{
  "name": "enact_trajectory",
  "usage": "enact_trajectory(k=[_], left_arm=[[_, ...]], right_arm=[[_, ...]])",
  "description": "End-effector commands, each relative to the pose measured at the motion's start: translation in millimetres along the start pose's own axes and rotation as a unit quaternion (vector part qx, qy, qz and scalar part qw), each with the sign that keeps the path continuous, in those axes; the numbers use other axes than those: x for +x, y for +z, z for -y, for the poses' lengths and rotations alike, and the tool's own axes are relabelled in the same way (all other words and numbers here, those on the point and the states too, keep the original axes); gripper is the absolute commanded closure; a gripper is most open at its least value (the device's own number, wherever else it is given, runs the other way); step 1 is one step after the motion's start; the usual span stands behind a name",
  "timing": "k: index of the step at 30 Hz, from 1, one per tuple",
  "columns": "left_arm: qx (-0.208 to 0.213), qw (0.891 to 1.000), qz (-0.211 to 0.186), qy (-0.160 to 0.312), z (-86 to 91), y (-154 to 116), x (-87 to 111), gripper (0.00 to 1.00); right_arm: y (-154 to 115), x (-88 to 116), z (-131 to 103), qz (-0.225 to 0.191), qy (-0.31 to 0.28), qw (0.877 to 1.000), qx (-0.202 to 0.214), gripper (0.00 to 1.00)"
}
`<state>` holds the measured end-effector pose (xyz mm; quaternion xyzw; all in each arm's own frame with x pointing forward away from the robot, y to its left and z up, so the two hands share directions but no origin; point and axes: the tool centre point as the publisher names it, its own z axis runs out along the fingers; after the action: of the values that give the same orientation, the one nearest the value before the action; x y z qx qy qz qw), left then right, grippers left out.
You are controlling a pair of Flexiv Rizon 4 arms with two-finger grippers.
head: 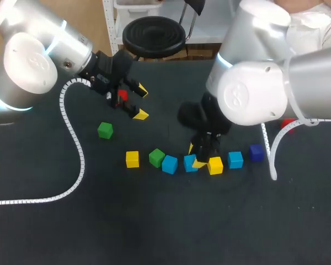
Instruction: Place the blue cubes, place green cubes on the blue cubes, place the yellow cubes on the green cubes, then place the red cubes on the yellow cubes, and place purple cube on the red cubes.
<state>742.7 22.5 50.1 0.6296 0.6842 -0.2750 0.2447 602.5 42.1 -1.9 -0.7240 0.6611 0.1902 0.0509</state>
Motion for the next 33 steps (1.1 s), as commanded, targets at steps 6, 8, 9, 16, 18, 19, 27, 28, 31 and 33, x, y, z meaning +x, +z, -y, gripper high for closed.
enact_trajectory(k=[6, 8, 9, 16, 18, 19, 27, 28, 31, 33], left_arm=[[0.001, 1.000, 0.000, 0.001, -1.5, 0.0, 0.3, 0.00], [0.001, 1.000, 0.000, 0.001, -1.5, 0.0, 0.3, 0.00], [0.001, 1.000, 0.000, 0.001, -1.5, 0.0, 0.3, 0.00], [0.001, 1.000, 0.000, 0.001, -1.5, 0.0, 0.3, 0.00], [0.001, 1.000, 0.000, 0.001, -1.5, 0.0, 0.3, 0.00], [0.001, 1.000, 0.000, 0.001, -1.5, 0.0, 0.3, 0.00], [0.001, 1.000, 0.000, 0.001, -1.5, 0.0, 0.3, 0.00], [0.001, 1.000, 0.000, 0.001, -1.5, 0.0, 0.3, 0.00], [0.001, 1.000, 0.000, 0.001, -1.5, 0.0, 0.3, 0.00], [0.001, 1.000, 0.000, 0.001, -1.5, 0.0, 0.3, 0.00]], right_arm=[[-26.0, -3.4, 1.3, -0.013, 0.034, 0.999, 0.013, 1.00], [-30.0, -1.7, 3.9, -0.010, 0.046, 0.999, 0.019, 1.00], [-31.4, -1.6, 4.7, -0.010, 0.049, 0.999, 0.015, 1.00], [-41.9, -2.2, 14.3, -0.003, 0.054, 0.998, 0.027, 1.00], [-44.0, -4.5, 18.0, -0.001, 0.047, 0.998, 0.029, 1.00], [-44.8, -6.0, 19.1, 0.000, 0.042, 0.999, 0.029, 1.00], [-46.5, -11.2, 21.1, -0.004, 0.021, 1.000, 0.023, 1.00], [-46.5, -11.2, 21.1, -0.004, 0.021, 1.000, 0.023, 1.00], [-46.5, -11.2, 21.1, -0.004, 0.021, 1.000, 0.023, 1.00], [-46.5, -11.2, 21.1, -0.004, 0.021, 1.000, 0.023, 1.00]])
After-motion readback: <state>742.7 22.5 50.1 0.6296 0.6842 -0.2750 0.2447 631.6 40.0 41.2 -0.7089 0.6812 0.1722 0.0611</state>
